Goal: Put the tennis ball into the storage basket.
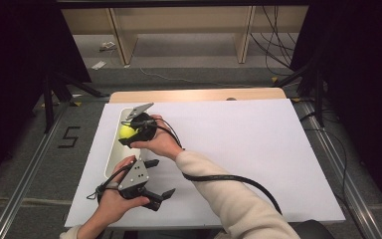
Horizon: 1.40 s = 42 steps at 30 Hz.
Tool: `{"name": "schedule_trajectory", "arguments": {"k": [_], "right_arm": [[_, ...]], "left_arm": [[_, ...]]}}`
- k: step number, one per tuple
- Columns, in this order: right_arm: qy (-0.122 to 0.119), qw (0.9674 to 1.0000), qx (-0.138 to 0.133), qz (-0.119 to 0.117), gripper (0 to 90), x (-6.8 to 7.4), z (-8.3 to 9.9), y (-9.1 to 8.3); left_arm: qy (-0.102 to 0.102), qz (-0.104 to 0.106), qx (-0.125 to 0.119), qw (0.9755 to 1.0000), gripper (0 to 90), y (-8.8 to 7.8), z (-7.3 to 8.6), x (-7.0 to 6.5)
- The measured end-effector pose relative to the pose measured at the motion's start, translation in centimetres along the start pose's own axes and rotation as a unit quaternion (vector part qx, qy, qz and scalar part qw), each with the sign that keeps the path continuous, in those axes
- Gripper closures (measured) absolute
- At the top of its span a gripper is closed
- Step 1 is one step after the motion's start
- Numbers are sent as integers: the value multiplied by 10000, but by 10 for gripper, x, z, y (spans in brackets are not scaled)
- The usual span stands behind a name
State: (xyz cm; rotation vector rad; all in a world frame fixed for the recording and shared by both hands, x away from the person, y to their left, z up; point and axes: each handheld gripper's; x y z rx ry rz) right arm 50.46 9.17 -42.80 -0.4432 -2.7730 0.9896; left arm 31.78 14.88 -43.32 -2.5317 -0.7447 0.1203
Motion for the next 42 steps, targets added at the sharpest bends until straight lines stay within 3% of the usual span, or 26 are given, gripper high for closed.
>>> {"name": "schedule_trajectory", "arguments": {"k": [6, 13, 26, 42], "right_arm": [[47, 10000, 19, -4, 246, -1, 0, 0], [119, 9994, -310, 35, 154, -4, -6, -9], [106, 9987, -501, 61, 155, -8, -7, -29], [203, 9975, -632, 235, 154, -18, 5, -57]], "left_arm": [[1, 5, -1, 10000, 6, 0, 0, 0], [10, 15, 0, 10000, 6, 0, 0, 0], [11, 31, 12, 10000, 6, 1, 0, 0], [39, 25, 32, 10000, 5, 1, 0, -1]]}}
Point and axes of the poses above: each handheld gripper's, and its own axes: y roughly forward along the jaws, z roughly out of its underside, x roughly to its left, and after that the axes turned 5 degrees about x, right-handed
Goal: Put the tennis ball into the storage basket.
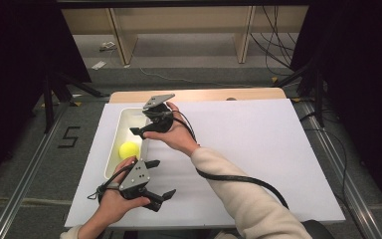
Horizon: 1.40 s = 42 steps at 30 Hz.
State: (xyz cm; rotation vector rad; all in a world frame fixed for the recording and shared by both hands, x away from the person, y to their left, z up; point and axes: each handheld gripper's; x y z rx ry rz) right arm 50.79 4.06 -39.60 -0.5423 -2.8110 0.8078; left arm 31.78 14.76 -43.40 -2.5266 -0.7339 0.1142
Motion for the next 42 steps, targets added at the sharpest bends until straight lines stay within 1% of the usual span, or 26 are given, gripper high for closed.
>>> {"name": "schedule_trajectory", "arguments": {"k": [12, 15, 18, 24, 30, 35, 36, 39, 42], "right_arm": [[-7, 9999, -91, 112, 154, -4, 7, -20], [21, 9996, -158, 215, 154, -5, 9, -24], [0, 9989, -209, 409, 154, -6, 12, -28], [14, 9984, -251, 515, 153, -10, 18, -35], [85, 9983, -275, 515, 153, -13, 24, -41], [51, 9981, -231, 560, 154, -15, 27, -47], [51, 9980, -263, 566, 153, -16, 27, -47], [138, 9977, -287, 599, 154, -17, 27, -50], [154, 9976, -274, 622, 154, -17, 28, -53]], "left_arm": [[-10, -3, -5, 10000, 5, 0, 0, 0], [-8, 1, 1, 10000, 5, 0, 0, 0], [-5, 5, 5, 10000, 5, 0, 0, 0], [-6, 4, 8, 10000, 5, 1, 0, 0], [-6, 2, 8, 10000, 5, 1, 0, 0], [-12, 9, 10, 10000, 5, 1, 0, 0], [-12, 7, 9, 10000, 5, 1, 0, 0], [-12, 5, 13, 10000, 5, 1, 0, 0], [-13, -2, 8, 10000, 5, 1, 0, 0]]}}
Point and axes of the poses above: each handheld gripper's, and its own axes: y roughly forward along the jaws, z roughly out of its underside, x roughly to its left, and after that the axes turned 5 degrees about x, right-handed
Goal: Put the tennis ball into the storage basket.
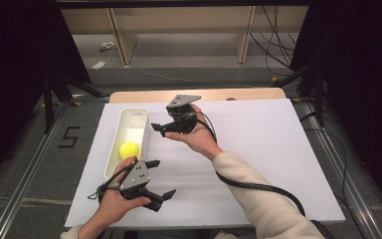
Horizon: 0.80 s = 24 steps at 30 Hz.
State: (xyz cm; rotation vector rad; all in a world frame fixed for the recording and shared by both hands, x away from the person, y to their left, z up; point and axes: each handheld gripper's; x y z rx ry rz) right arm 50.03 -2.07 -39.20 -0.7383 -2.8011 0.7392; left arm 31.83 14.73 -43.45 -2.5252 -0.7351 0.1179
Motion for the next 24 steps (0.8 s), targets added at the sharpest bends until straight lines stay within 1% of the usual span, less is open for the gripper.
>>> {"name": "schedule_trajectory", "arguments": {"k": [3, 7, 15, 24], "right_arm": [[-39, 10000, 9, 1, 154, 0, 2, -2], [25, 10000, 24, 86, 155, -2, 6, -6], [118, 9999, -60, 76, 155, -5, 10, -17], [189, 9997, -114, 129, 155, -9, 17, -29]], "left_arm": [[-2, -2, -1, 10000, 4, 0, 0, 0], [9, -4, 4, 10000, 4, 0, 0, 0], [2, 3, 1, 10000, 4, 0, 0, 0], [-9, 1, -3, 10000, 3, 1, 0, 0]]}}
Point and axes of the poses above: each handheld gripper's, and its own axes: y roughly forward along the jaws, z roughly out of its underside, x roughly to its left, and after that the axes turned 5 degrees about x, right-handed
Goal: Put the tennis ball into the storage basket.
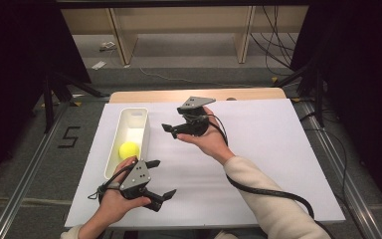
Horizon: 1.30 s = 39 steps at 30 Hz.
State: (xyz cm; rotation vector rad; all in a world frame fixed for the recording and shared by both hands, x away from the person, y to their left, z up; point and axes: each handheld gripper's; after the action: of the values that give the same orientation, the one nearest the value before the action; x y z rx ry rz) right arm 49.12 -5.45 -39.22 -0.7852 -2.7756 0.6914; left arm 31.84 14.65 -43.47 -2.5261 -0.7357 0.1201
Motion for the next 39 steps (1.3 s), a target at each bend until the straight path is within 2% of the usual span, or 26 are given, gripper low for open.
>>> {"name": "schedule_trajectory", "arguments": {"k": [14, 15, 17, 21, 28, 30, 34, 39], "right_arm": [[99, 9997, -75, 206, 153, -16, 12, -30], [97, 9997, -81, 227, 153, -17, 13, -32], [108, 9996, -93, 254, 153, -19, 16, -36], [137, 9994, -86, 290, 153, -23, 21, -44], [191, 9990, -118, 381, 153, -28, 28, -58], [190, 9989, -134, 404, 153, -29, 30, -62], [239, 9986, -158, 449, 153, -32, 35, -69], [264, 9982, -157, 514, 153, -35, 42, -79]], "left_arm": [[-15, 3, 14, 10000, 3, 0, 0, 0], [53, -93, -12, 9999, 3, 0, 0, 2], [81, -60, -23, 9999, 3, 0, 0, 2], [-9, 19, -1, 10000, 3, 1, 0, 0], [-17, 33, -1, 10000, 3, 1, 0, 0], [-10, -18, 26, 10000, 3, 0, 1, 1], [-119, 26, 54, 9999, 3, 0, 1, 0], [-42, 20, 30, 10000, 3, 1, 1, 0]]}}
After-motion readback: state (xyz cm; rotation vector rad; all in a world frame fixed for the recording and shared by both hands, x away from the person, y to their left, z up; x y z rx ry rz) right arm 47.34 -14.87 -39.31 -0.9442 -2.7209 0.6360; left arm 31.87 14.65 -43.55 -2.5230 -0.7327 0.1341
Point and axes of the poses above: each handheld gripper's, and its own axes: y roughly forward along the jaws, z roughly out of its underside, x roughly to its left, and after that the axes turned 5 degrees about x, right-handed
